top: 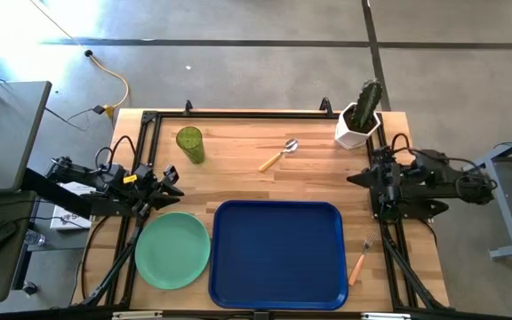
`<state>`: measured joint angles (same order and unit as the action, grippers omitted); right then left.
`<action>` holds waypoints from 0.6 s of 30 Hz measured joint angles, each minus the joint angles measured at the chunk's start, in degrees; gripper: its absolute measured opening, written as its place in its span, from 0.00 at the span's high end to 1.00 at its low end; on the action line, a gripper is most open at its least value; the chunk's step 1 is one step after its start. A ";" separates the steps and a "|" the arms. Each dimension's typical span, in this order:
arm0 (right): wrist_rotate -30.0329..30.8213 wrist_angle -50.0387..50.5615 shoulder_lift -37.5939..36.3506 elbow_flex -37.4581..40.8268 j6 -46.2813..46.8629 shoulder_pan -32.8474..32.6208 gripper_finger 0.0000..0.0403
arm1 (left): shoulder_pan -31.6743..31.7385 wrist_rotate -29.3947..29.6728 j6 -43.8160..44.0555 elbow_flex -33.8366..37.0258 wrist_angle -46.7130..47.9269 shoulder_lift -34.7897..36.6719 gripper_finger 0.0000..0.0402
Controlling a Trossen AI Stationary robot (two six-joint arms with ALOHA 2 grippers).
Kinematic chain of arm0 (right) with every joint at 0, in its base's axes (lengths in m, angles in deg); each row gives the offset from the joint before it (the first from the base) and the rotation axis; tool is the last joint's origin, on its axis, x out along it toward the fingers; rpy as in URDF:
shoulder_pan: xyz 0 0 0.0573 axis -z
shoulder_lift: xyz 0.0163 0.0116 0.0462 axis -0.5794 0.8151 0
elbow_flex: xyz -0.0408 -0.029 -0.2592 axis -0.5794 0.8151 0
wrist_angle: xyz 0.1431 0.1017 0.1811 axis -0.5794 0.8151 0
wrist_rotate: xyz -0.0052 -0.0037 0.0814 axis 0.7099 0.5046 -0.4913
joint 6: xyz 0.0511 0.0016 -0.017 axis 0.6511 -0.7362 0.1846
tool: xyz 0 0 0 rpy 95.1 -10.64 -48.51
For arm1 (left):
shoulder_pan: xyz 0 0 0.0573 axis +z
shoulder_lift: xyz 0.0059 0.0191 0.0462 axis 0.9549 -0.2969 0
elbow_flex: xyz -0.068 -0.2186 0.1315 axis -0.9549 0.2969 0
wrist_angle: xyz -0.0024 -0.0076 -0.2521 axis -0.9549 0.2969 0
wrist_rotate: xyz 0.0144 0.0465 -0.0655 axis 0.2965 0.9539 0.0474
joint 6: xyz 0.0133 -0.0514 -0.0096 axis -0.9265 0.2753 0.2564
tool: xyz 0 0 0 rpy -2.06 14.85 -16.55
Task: Pick and place plate/cup/fork/spoon on tray
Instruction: Put the orange fork on the blue tray
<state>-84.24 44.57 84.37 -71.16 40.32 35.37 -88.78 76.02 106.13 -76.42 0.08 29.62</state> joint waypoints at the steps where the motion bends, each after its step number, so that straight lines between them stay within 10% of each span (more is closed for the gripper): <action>1: -0.13 2.77 0.93 -1.63 2.21 0.00 0.66 | 0.01 -0.01 0.22 -0.01 -0.06 0.00 0.78; 18: -15.10 26.56 23.87 -20.42 20.46 0.00 0.66 | 0.01 2.33 8.30 -0.01 -0.54 0.00 0.78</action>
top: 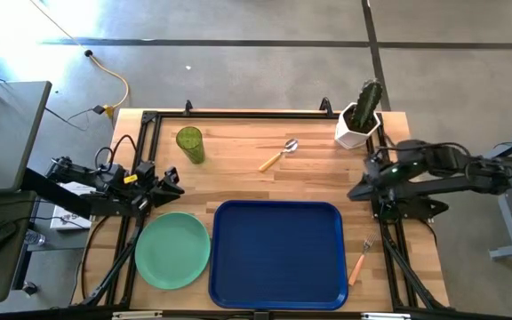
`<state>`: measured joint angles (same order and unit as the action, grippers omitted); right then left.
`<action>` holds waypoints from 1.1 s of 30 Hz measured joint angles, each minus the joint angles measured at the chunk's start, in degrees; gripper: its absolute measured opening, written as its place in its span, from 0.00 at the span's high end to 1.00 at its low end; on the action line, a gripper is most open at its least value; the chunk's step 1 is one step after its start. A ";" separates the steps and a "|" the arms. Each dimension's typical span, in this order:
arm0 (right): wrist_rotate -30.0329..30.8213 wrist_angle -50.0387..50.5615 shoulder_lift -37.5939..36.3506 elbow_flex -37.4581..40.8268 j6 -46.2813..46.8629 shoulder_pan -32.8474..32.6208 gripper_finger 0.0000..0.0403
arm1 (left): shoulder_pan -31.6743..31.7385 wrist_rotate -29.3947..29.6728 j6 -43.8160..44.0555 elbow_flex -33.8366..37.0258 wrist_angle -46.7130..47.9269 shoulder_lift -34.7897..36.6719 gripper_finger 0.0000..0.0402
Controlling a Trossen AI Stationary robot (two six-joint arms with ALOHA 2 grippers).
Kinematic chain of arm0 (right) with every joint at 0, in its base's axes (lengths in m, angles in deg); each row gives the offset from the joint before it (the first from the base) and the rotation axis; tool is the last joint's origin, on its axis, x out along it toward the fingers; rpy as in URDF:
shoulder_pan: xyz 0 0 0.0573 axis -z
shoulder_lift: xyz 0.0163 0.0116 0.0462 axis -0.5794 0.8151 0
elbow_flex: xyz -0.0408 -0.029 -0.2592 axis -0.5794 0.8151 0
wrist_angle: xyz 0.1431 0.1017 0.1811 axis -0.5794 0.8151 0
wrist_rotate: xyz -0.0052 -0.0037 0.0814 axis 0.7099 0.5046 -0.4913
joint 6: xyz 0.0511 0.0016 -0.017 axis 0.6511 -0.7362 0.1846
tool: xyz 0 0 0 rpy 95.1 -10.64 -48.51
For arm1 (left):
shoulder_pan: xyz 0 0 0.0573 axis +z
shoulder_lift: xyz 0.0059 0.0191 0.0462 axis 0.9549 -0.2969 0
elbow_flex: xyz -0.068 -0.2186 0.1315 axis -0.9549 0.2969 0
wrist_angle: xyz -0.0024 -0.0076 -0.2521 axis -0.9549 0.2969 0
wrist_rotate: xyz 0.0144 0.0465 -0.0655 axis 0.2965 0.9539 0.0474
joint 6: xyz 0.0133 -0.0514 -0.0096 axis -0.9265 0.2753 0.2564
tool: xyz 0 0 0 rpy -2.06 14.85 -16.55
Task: Pick and place plate/cup/fork/spoon on tray
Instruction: Put the orange fork on the blue tray
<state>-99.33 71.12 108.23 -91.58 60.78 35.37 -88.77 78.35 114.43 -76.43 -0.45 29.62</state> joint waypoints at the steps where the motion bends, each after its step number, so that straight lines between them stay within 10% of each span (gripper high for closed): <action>1: -0.46 1.28 1.21 -0.54 0.77 0.00 0.66 | 0.00 0.01 -0.63 0.00 0.02 0.01 0.78; 33: 4.67 13.20 32.12 -2.98 28.15 -28.05 0.66 | -0.02 -0.02 -8.52 0.00 3.95 0.00 0.78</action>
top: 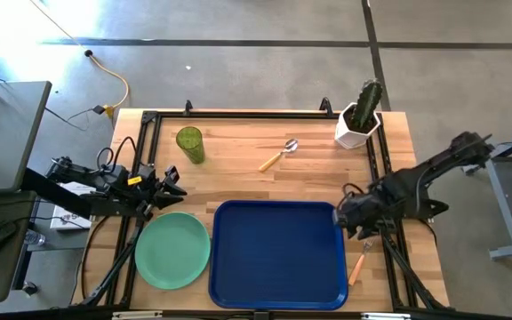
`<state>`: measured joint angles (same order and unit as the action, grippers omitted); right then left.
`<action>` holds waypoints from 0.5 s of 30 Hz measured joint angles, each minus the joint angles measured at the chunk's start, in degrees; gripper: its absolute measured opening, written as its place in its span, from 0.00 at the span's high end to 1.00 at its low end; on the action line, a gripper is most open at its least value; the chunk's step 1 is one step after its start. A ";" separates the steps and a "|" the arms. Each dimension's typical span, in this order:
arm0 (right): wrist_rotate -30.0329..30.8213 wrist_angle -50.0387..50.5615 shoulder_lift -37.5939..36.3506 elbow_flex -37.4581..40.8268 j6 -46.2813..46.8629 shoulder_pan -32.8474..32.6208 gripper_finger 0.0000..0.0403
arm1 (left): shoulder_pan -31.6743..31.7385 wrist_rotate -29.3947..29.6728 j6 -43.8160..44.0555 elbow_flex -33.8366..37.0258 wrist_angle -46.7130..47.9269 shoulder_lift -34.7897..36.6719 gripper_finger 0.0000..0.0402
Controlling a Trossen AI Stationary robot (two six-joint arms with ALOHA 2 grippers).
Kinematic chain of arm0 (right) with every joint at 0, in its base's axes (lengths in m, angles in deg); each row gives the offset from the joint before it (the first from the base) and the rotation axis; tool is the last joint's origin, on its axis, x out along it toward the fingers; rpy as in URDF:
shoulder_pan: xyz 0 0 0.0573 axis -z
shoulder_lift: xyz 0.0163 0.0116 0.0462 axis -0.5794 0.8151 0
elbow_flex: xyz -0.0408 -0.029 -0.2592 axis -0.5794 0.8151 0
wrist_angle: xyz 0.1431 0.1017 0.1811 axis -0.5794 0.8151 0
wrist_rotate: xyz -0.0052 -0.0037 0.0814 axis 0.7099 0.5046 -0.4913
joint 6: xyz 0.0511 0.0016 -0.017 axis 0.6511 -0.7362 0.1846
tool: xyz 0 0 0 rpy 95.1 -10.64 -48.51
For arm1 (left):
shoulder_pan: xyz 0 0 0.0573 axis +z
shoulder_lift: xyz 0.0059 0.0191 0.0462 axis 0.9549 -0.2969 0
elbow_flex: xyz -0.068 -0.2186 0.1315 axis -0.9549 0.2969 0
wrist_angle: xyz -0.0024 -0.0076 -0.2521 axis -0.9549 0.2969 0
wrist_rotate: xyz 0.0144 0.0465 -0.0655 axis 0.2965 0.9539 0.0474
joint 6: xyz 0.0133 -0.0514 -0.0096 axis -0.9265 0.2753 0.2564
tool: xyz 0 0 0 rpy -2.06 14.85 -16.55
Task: Pick and place plate/cup/fork/spoon on tray
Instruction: Put the orange fork on the blue tray
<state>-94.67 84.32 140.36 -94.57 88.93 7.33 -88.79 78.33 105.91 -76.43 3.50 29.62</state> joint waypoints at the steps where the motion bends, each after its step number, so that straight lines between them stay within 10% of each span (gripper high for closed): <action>1: 0.64 0.00 1.07 0.00 0.86 -0.90 0.66 | 0.00 0.00 0.00 0.00 0.00 0.00 0.78; 15: 4.91 -4.17 11.71 0.00 6.13 -9.18 0.66 | 0.02 0.00 0.04 0.00 -0.01 0.00 0.78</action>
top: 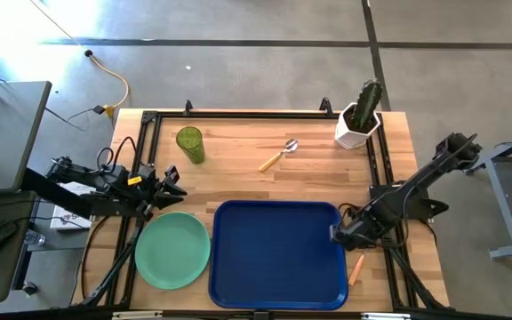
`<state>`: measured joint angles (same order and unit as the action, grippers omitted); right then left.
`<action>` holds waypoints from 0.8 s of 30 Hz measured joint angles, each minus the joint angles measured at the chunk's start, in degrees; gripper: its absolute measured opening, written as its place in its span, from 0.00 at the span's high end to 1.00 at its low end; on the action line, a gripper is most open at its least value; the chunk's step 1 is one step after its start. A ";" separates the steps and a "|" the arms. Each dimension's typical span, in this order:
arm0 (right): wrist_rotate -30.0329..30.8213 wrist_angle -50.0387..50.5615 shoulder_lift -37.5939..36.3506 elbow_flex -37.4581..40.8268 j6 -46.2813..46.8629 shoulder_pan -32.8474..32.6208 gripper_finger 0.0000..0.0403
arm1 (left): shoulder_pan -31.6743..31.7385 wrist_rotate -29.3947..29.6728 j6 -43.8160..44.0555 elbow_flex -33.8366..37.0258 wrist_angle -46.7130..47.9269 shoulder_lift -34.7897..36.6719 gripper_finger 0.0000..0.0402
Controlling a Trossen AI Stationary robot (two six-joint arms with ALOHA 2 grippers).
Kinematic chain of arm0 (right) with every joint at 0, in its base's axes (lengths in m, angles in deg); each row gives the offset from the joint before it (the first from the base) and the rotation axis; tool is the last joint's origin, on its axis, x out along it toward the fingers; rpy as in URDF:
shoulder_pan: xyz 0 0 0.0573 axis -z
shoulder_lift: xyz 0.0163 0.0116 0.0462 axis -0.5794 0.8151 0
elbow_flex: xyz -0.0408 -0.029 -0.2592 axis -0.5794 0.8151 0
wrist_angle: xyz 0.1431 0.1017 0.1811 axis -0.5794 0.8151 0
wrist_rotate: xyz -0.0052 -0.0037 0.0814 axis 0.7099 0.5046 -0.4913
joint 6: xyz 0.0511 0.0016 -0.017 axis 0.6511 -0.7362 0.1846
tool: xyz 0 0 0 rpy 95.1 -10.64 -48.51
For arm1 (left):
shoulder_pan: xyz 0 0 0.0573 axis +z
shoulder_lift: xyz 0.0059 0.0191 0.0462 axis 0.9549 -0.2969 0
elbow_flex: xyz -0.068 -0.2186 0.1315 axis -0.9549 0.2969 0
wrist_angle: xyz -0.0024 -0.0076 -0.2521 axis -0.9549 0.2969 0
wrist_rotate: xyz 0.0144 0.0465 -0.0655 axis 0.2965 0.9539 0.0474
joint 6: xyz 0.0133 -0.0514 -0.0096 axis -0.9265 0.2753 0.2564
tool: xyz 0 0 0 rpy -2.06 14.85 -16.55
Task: Pick and place plate/cup/fork/spoon on tray
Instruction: Put the orange fork on the blue tray
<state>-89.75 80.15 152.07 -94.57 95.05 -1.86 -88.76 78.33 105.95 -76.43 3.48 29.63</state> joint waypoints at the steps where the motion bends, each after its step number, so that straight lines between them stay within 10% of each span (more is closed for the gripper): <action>1: 0.00 -0.97 0.56 0.00 -0.69 -0.29 0.66 | -0.01 0.00 0.01 0.00 0.00 0.00 0.78; 24: -0.57 -2.38 8.21 0.00 7.51 -9.01 0.66 | 0.00 0.00 0.09 0.00 -0.04 0.00 0.78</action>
<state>-90.32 77.77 160.28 -94.57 102.57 -10.87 -88.76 78.33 106.04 -76.43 3.44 29.62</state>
